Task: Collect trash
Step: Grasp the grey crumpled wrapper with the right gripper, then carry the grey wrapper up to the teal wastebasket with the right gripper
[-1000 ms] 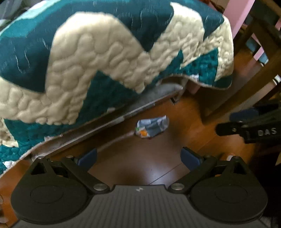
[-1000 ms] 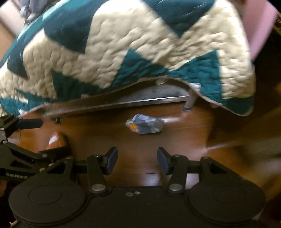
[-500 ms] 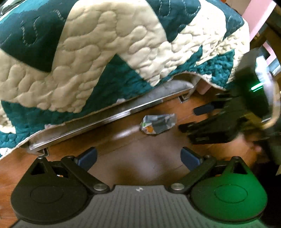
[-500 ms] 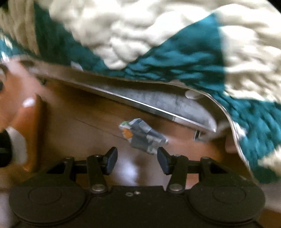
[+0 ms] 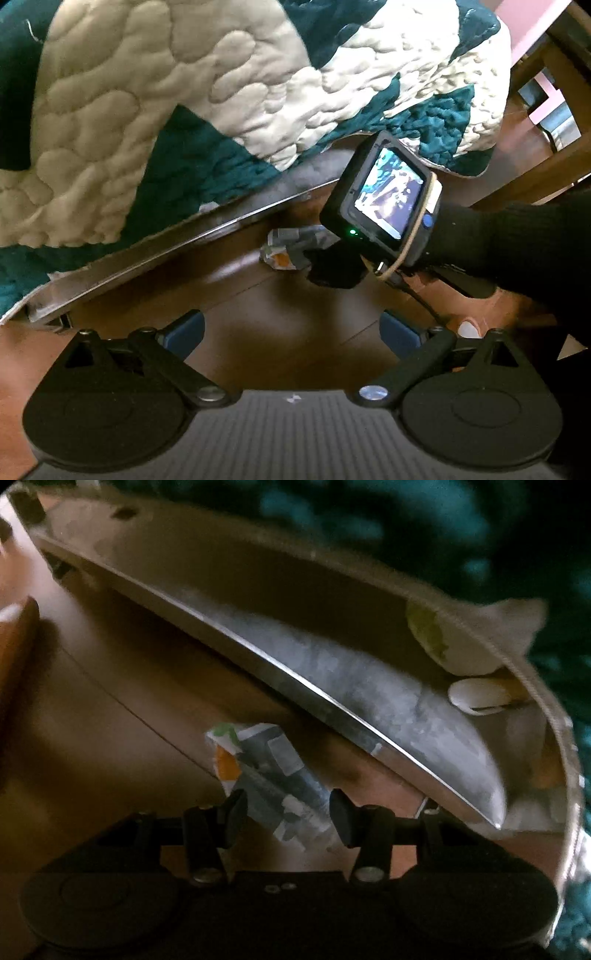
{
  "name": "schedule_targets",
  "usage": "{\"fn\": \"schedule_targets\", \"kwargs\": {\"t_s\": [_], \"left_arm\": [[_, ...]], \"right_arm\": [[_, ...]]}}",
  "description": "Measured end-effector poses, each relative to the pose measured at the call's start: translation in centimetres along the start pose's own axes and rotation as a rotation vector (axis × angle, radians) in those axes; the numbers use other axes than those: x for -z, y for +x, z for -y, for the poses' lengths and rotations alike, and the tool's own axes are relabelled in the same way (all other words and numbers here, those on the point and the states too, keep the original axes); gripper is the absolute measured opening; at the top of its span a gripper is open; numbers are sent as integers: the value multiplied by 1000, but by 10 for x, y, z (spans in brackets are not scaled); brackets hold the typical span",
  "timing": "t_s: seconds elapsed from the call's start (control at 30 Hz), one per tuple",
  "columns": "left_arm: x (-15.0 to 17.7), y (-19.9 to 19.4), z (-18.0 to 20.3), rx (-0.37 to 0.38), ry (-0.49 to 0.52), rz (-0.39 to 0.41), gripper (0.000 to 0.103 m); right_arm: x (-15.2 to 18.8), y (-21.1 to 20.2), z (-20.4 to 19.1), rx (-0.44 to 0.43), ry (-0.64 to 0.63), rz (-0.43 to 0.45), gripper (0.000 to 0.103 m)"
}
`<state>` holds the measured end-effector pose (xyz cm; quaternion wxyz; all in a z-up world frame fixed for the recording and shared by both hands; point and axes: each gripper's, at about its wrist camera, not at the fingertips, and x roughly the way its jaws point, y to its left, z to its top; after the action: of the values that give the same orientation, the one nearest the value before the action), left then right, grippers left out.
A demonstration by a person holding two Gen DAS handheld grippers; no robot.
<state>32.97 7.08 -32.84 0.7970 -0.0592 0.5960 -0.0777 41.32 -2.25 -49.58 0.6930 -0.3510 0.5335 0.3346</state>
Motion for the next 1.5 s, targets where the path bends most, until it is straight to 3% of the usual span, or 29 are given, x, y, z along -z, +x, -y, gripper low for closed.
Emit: {"fn": "schedule_targets", "kwargs": {"t_s": [0.3,0.43,0.53,0.83,1.07,1.27,1.5], "left_arm": [[2,18,-4,-29,-16,-46,101],[3,21,-8,-56,-22,-44,101],[5,22,-14,-62,-52,-44,101],[2,16,-24,-91,-102,-17,101],[-2,-4,-28,-111,-151,47,101],[8,-47,-25,-123,-241,126,101],[42,-109,-29,-88,-389,178,101]], "right_arm": [[14,32,-14,6,1,-103,43],[15,31,-20,4,21,-99,12],[11,31,-22,6,28,-84,4],[18,2,-6,-74,205,-57,3],[32,-83,1,-143,399,-24,3],[27,-184,-8,-152,432,70,3],[45,-288,-30,-130,432,202,3]]}}
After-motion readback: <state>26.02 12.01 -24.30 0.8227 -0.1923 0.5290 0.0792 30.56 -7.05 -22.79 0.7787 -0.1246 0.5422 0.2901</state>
